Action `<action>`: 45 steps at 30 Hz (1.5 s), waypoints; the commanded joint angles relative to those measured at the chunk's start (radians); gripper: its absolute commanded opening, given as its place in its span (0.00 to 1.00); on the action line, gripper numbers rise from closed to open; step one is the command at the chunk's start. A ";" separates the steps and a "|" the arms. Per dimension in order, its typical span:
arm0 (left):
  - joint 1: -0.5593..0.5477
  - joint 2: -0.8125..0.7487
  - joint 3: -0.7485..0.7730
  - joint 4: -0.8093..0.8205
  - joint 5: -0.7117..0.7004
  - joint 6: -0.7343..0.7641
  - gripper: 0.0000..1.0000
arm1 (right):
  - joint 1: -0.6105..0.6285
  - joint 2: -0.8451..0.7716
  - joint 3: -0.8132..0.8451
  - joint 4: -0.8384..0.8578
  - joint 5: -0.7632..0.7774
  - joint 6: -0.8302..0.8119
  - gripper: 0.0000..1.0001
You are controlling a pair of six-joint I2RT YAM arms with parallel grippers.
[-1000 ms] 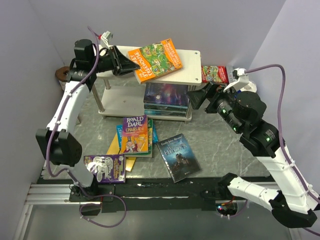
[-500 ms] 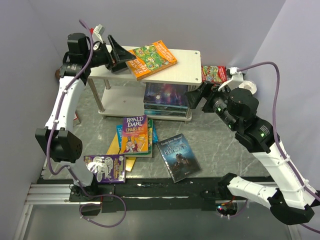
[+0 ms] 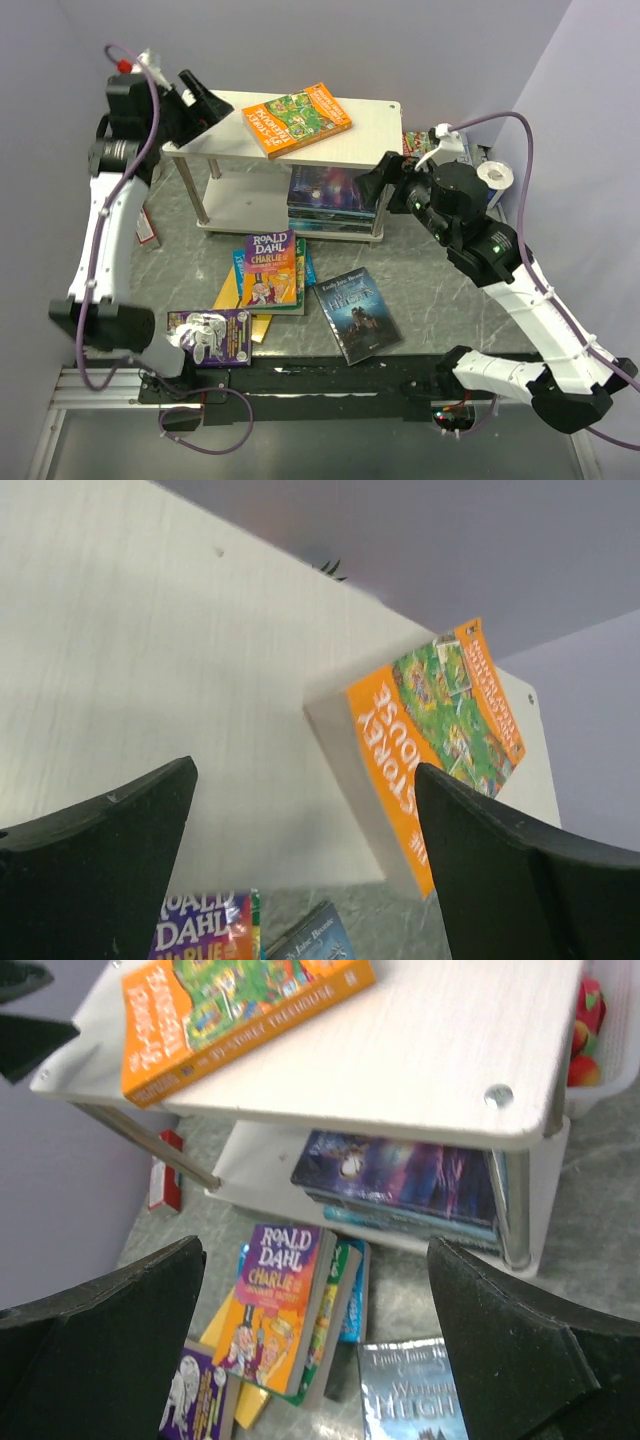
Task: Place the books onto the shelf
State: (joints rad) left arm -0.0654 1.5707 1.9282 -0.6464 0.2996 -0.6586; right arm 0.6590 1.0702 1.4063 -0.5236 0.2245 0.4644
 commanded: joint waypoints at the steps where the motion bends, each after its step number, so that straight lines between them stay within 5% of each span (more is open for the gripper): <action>1: 0.003 -0.230 -0.275 0.271 -0.054 -0.106 0.99 | 0.002 0.020 0.037 0.228 0.041 -0.047 0.99; 2: 0.003 -0.303 -0.335 0.337 -0.033 -0.137 0.97 | 0.004 0.033 0.043 0.249 0.064 -0.049 1.00; 5: -0.020 -0.368 -0.469 0.507 0.003 -0.202 0.68 | -0.010 0.117 0.123 0.278 0.108 -0.069 0.88; 6: -0.031 -0.367 -0.465 0.501 -0.020 -0.200 0.50 | -0.013 0.173 0.153 0.272 0.119 -0.069 0.71; 9: -0.065 -0.339 -0.420 0.452 -0.039 -0.185 0.39 | -0.028 0.279 0.261 0.237 0.154 -0.050 0.27; 10: -0.070 -0.327 -0.411 0.441 -0.042 -0.182 0.38 | -0.041 0.307 0.317 0.223 0.154 -0.047 0.23; 16: -0.086 -0.272 -0.370 0.395 -0.091 -0.174 0.38 | -0.127 0.477 0.467 0.106 0.049 0.052 0.25; 17: -0.088 -0.262 -0.368 0.392 -0.076 -0.173 0.38 | -0.165 0.490 0.468 0.109 0.001 0.066 0.32; 18: -0.089 -0.255 -0.368 0.393 -0.074 -0.170 0.40 | -0.180 0.511 0.468 0.117 -0.034 0.085 0.52; 20: -0.093 -0.244 -0.383 0.416 -0.064 -0.174 0.44 | -0.205 0.530 0.470 0.126 -0.117 0.092 0.66; 23: -0.093 -0.236 -0.417 0.447 -0.051 -0.180 0.69 | -0.217 0.548 0.464 0.149 -0.148 0.079 0.81; 27: -0.093 -0.225 -0.431 0.479 -0.037 -0.194 0.80 | -0.223 0.580 0.477 0.171 -0.188 0.059 0.82; 39: -0.097 -0.149 -0.368 0.461 0.016 -0.177 0.76 | -0.225 0.726 0.631 0.093 -0.297 0.034 0.78; 45: -0.097 -0.118 -0.354 0.468 0.033 -0.180 0.74 | -0.220 0.653 0.478 0.177 -0.349 0.060 0.68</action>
State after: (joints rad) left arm -0.1589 1.4384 1.5337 -0.1993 0.3046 -0.8337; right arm 0.4339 1.7821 1.9724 -0.3889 -0.0692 0.5121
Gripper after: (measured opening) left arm 0.748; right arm 0.713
